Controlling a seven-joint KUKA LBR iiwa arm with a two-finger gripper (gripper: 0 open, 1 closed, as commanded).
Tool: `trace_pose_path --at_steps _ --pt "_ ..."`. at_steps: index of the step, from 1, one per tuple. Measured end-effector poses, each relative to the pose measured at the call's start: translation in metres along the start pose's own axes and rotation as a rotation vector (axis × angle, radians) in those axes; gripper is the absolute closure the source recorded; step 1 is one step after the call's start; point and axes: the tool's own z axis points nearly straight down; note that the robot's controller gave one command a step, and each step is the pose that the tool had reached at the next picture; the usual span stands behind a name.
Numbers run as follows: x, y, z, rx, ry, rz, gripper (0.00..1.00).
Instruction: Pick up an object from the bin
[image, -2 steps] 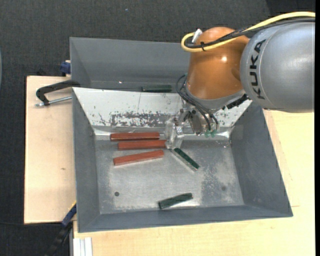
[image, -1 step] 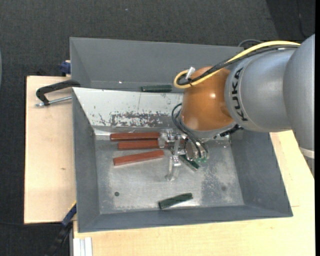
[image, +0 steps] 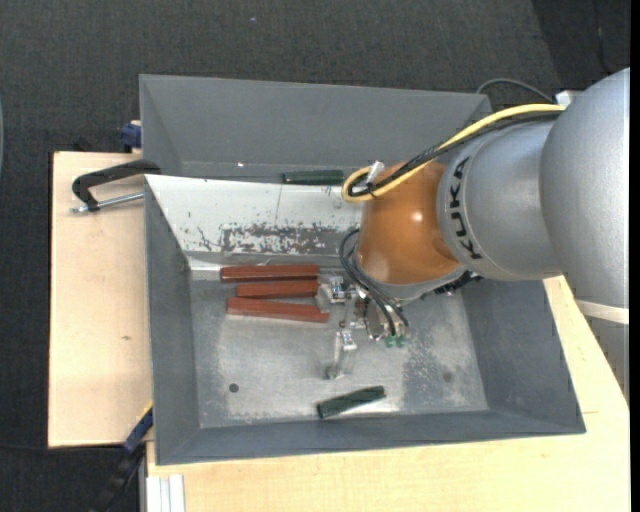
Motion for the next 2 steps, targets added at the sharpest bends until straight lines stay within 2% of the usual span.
trace_pose_path --at_steps 1,2 --pt "-0.027 0.012 -0.003 0.002 -0.003 -0.055 0.0" --pt "-0.017 0.088 -0.003 0.0 -0.003 -0.001 1.0"
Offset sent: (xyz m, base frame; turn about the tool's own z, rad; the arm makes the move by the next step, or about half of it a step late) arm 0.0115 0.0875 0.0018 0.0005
